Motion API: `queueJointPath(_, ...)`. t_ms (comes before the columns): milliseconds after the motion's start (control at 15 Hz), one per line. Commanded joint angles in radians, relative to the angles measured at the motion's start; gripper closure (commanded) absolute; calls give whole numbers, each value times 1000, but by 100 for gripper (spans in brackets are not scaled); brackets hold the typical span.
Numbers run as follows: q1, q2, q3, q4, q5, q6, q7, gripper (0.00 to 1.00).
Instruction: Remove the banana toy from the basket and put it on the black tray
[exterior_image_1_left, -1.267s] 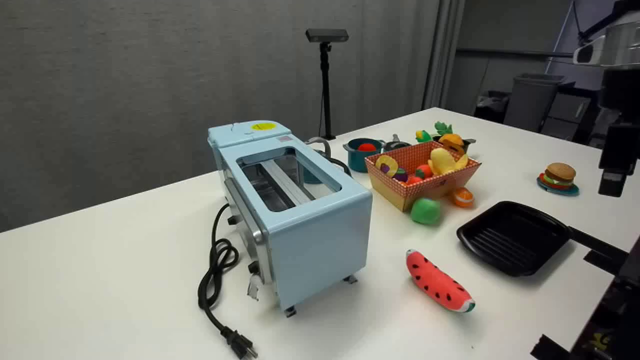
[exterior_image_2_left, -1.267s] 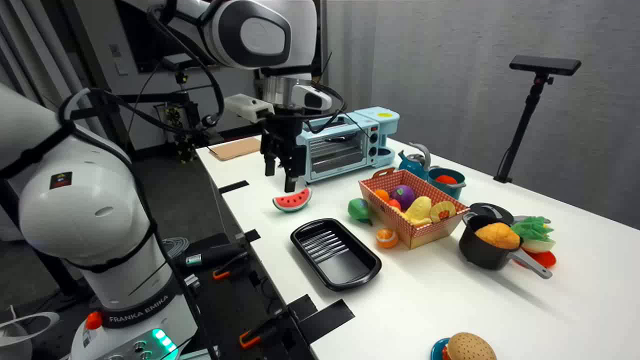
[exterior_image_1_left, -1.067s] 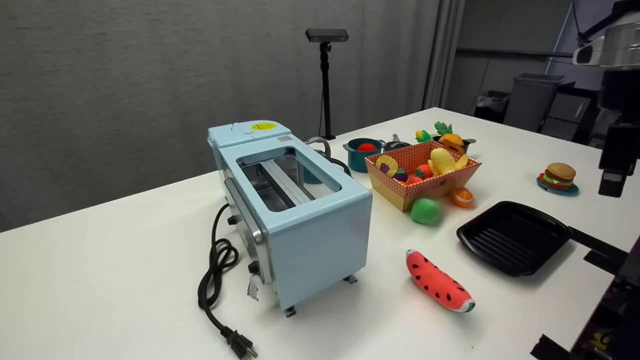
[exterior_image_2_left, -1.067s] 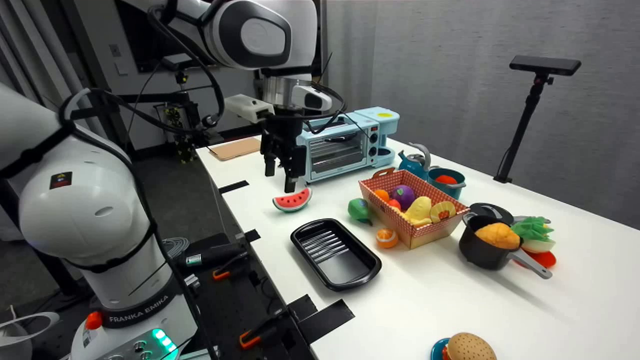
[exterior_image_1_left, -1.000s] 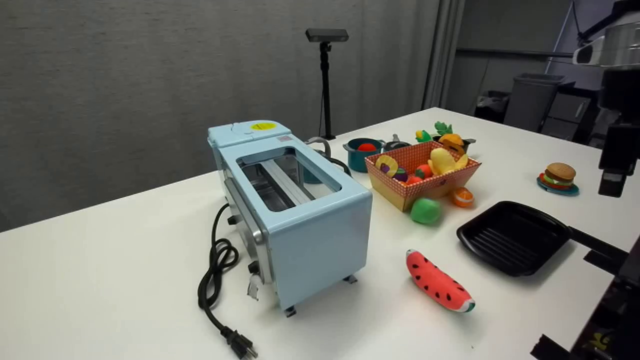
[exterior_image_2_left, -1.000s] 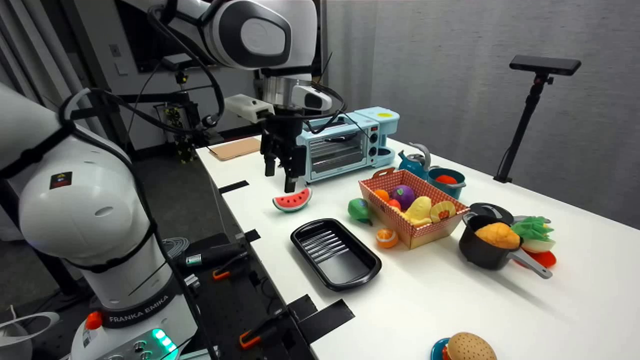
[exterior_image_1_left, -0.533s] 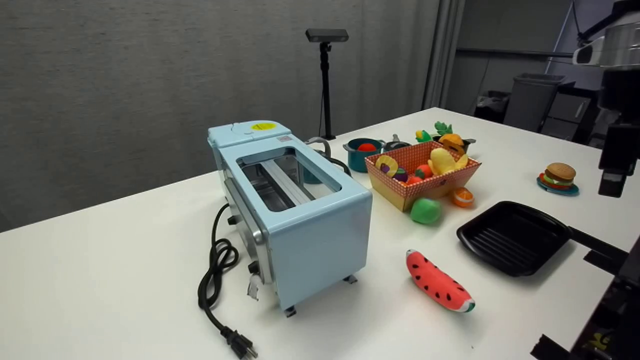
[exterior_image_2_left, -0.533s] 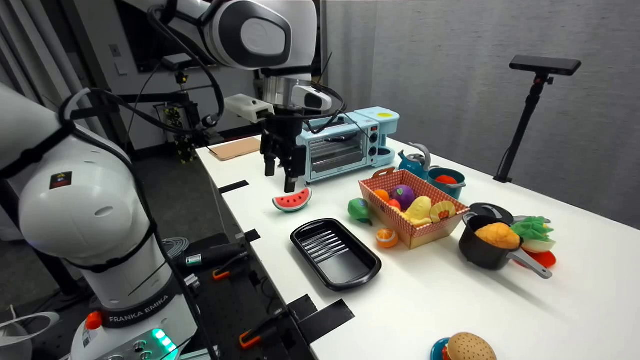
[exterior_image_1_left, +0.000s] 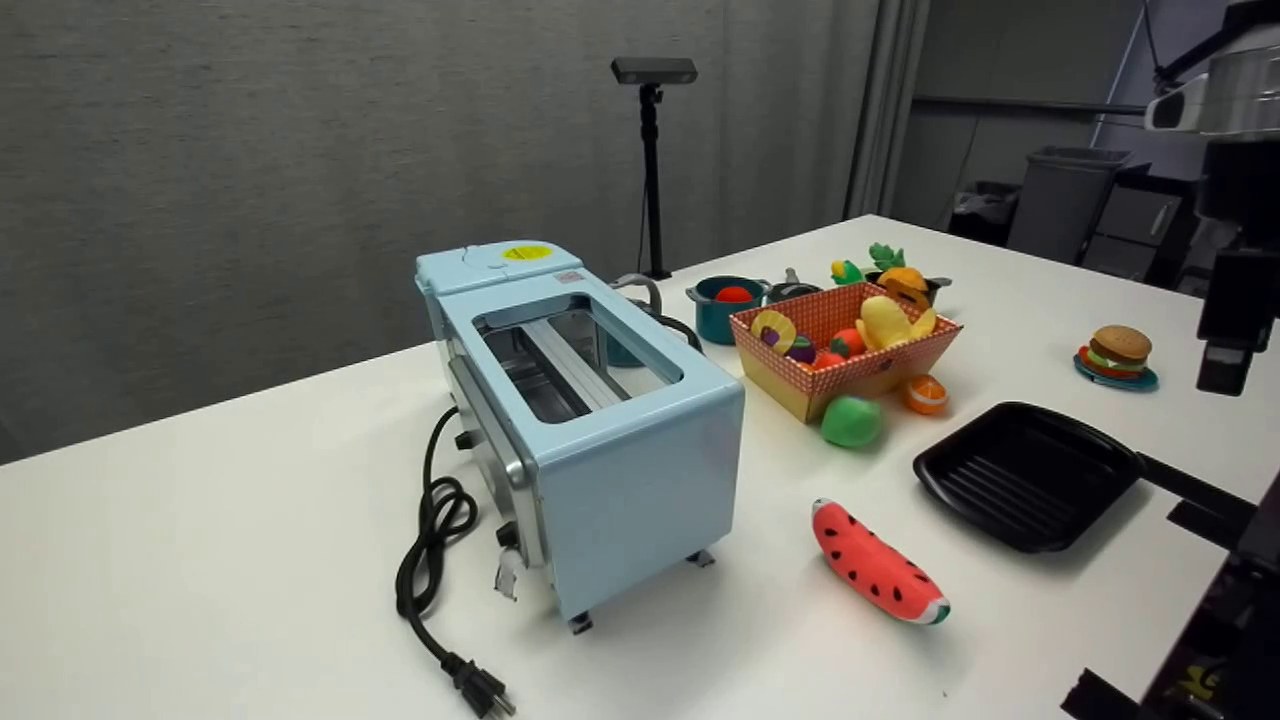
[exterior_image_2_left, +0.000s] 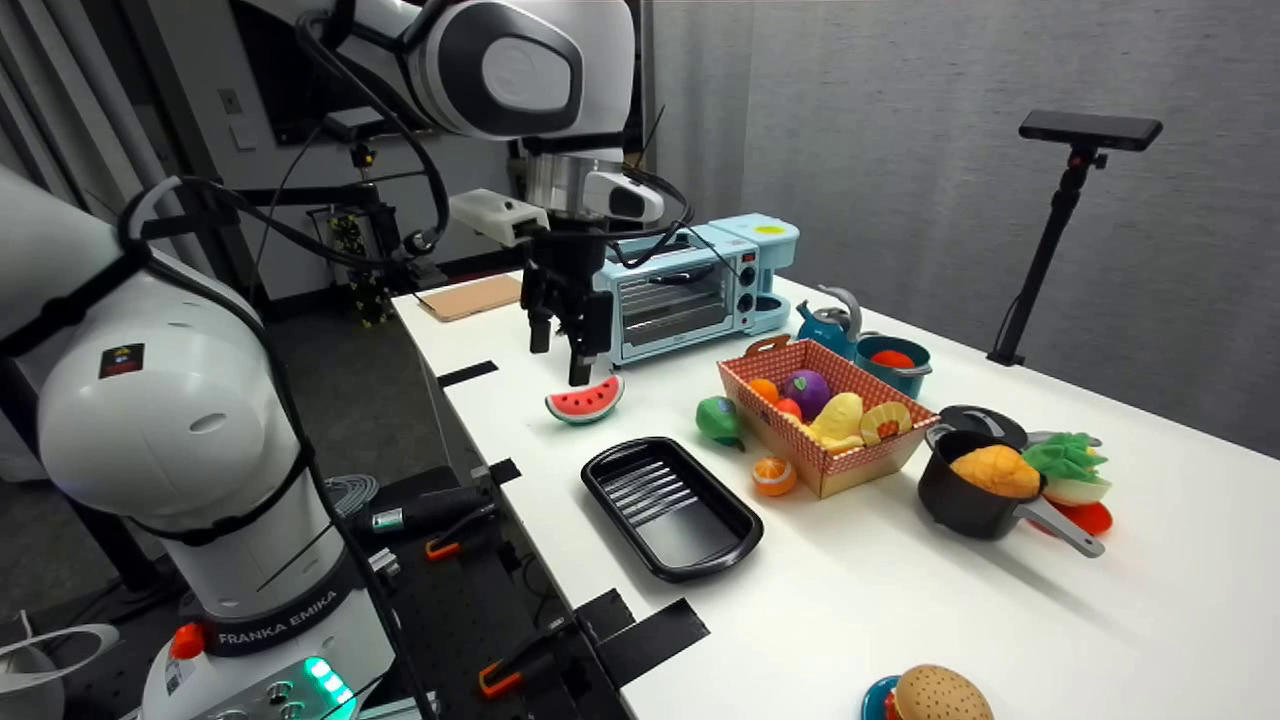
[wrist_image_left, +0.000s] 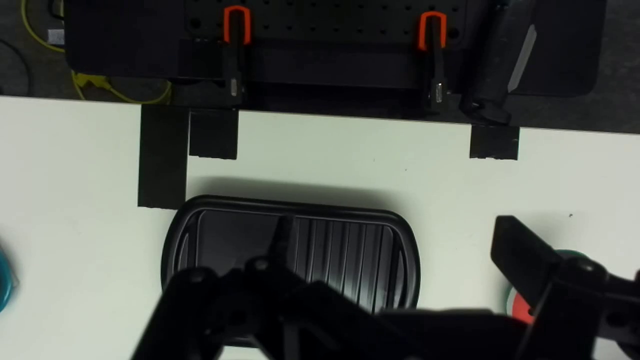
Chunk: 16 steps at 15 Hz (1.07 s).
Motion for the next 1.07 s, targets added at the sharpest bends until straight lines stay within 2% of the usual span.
queueJointPath(0, 2, 1, -2, 1, -1, -1, 1, 0)
queueJointPath(667, 2, 3, -2, 2, -1, -3, 1, 0)
queueJointPath(1000, -9, 65, -15, 35, -4, 32, -4, 0)
